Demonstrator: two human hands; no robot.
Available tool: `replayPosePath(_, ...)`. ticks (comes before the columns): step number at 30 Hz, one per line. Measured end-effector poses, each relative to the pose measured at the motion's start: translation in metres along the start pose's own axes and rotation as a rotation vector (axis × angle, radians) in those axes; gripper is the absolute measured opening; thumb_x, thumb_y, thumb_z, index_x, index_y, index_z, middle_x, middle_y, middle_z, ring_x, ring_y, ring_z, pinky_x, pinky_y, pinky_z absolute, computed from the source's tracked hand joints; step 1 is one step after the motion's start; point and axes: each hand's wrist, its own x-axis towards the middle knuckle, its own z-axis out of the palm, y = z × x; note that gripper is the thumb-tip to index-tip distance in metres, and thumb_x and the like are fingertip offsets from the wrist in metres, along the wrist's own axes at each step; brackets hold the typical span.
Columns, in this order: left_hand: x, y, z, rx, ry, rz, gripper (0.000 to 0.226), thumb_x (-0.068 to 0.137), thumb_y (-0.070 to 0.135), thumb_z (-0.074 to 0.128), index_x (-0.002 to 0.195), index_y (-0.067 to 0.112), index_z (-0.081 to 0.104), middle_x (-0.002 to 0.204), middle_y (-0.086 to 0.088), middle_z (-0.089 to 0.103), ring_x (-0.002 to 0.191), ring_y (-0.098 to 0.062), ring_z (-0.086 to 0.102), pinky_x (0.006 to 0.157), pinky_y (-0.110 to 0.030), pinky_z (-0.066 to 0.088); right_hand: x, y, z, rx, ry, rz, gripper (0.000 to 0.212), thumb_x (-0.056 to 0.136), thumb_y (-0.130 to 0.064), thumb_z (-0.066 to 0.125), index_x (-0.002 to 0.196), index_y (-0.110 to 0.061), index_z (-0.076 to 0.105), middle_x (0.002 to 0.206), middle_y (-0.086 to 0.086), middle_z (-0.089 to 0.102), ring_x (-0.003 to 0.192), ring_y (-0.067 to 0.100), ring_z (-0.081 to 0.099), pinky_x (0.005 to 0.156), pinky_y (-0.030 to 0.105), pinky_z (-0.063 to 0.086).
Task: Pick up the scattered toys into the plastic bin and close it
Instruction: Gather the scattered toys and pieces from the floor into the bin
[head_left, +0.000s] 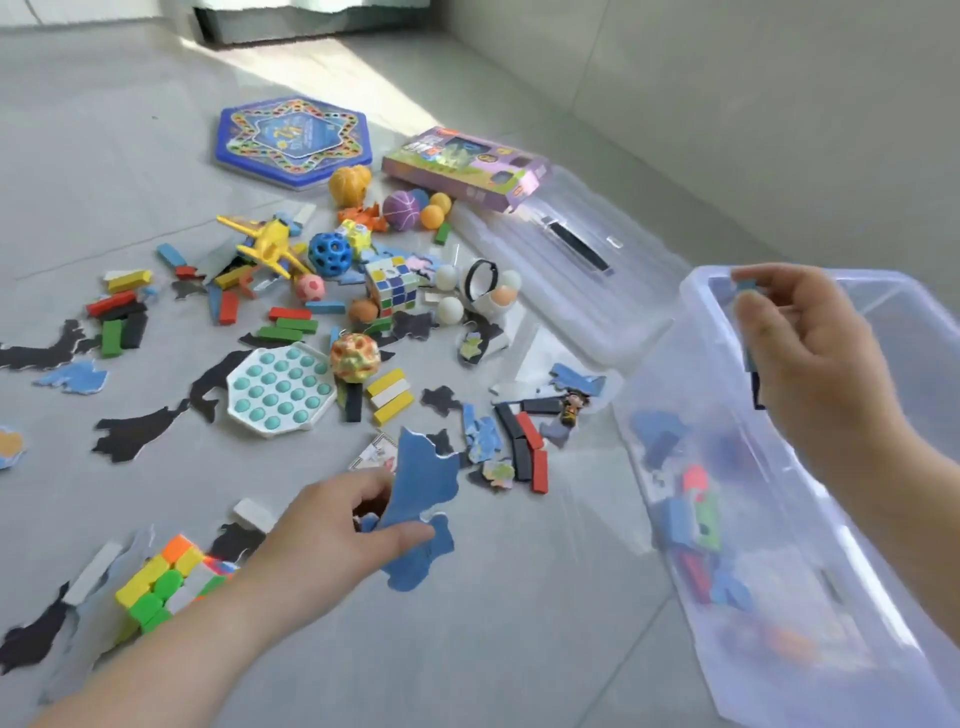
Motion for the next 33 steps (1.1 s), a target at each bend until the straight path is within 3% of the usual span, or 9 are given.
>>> replayPosePath(6, 0.039, 0.090, 0.057, 0.153, -0.018, 0.257, 0.019, 0.078, 0.019, 0.069, 0.069, 0.033, 0.059, 0.068, 0.000, 0.066, 0.057, -0.007, 0.053, 0.051, -0.012, 0.040, -0.010, 0.080, -0.063, 0.004, 0.131, 0.298, 0.015, 0.093, -0.004, 0.044, 0.103, -0.012, 0.053, 0.048, -0.008, 0.050, 0.030, -0.001, 0.045, 0.031, 0.005, 0.031)
replayPosePath(9, 0.061, 0.144, 0.109, 0.191, -0.008, 0.444, 0.014, 0.077, 0.031, 0.069, 0.069, 0.021, 0.062, 0.065, -0.001, 0.061, 0.055, -0.004, 0.054, 0.050, -0.012, 0.041, -0.020, 0.122, -0.070, -0.050, 0.144, 0.409, 0.021, 0.091, -0.004, 0.050, 0.110, -0.001, 0.057, 0.077, 0.004, 0.052, 0.051, -0.001, 0.054, 0.043, 0.005, 0.037)
replayPosePath(11, 0.073, 0.177, 0.146, 0.208, 0.087, 0.593, 0.035, 0.069, 0.041, 0.058, 0.080, 0.009, 0.066, 0.074, -0.008, 0.065, 0.071, -0.018, 0.058, 0.069, -0.026, 0.043, -0.024, 0.137, -0.073, -0.033, 0.090, 0.504, 0.027, 0.090, -0.009, 0.052, 0.117, -0.004, 0.056, 0.093, 0.003, 0.052, 0.070, 0.011, 0.051, 0.050, 0.010, 0.036)
replayPosePath(15, 0.092, 0.212, 0.205, 0.296, 0.160, 0.715, 0.030, 0.080, 0.038, 0.059, 0.086, 0.009, 0.064, 0.070, 0.003, 0.053, 0.081, -0.027, 0.052, 0.081, -0.032, 0.034, -0.020, 0.146, -0.089, 0.057, 0.120, 0.577, 0.033, 0.092, -0.011, 0.049, 0.125, -0.010, 0.051, 0.101, -0.001, 0.049, 0.092, 0.013, 0.045, 0.057, 0.023, 0.032)
replayPosePath(18, 0.107, 0.205, 0.232, 0.592, 0.101, 0.694, 0.023, 0.086, 0.038, 0.054, 0.100, 0.022, 0.063, 0.091, 0.004, 0.063, 0.100, -0.020, 0.052, 0.090, -0.030, 0.025, -0.017, 0.151, -0.103, 0.086, 0.217, 0.587, 0.030, 0.093, -0.010, 0.046, 0.122, -0.010, 0.053, 0.101, 0.000, 0.050, 0.092, 0.013, 0.045, 0.060, 0.018, 0.035)
replayPosePath(21, 0.113, 0.188, 0.230, 0.549, 0.027, 0.685, 0.029, 0.089, 0.032, 0.051, 0.114, 0.021, 0.061, 0.117, 0.004, 0.064, 0.118, -0.017, 0.050, 0.105, -0.024, 0.015, -0.019, 0.150, -0.106, 0.069, 0.227, 0.567, 0.026, 0.093, -0.009, 0.047, 0.117, -0.010, 0.056, 0.100, 0.001, 0.052, 0.091, 0.014, 0.046, 0.076, 0.024, 0.036)
replayPosePath(25, 0.094, 0.160, 0.196, 0.233, 0.066, 0.812, 0.032, 0.080, 0.026, 0.051, 0.095, 0.006, 0.071, 0.106, -0.008, 0.069, 0.105, -0.013, 0.057, 0.088, -0.001, 0.029, -0.027, 0.136, -0.098, 0.111, 0.114, 0.495, 0.011, 0.090, -0.010, 0.053, 0.096, -0.018, 0.057, 0.083, -0.003, 0.058, 0.073, 0.010, 0.056, 0.066, 0.021, 0.045)
replayPosePath(29, 0.070, 0.092, 0.135, 0.321, 0.006, 0.743, 0.038, 0.077, 0.030, 0.043, 0.087, 0.008, 0.073, 0.091, 0.005, 0.067, 0.095, -0.006, 0.052, 0.086, 0.001, 0.031, -0.038, 0.110, -0.075, 0.074, -0.203, 0.341, 0.022, 0.087, -0.017, 0.058, 0.083, -0.038, 0.052, 0.089, -0.016, 0.058, 0.066, -0.013, 0.058, 0.061, 0.004, 0.046)
replayPosePath(33, 0.053, 0.006, 0.060, 0.517, 0.019, 0.515, 0.046, 0.073, 0.039, 0.038, 0.082, 0.011, 0.074, 0.085, 0.010, 0.067, 0.094, -0.005, 0.048, 0.082, 0.004, 0.028, -0.034, 0.080, -0.047, -0.262, -0.125, 0.223, 0.039, 0.081, -0.032, 0.066, 0.116, -0.018, 0.056, 0.113, 0.007, 0.057, 0.094, 0.021, 0.054, 0.080, 0.025, 0.036)
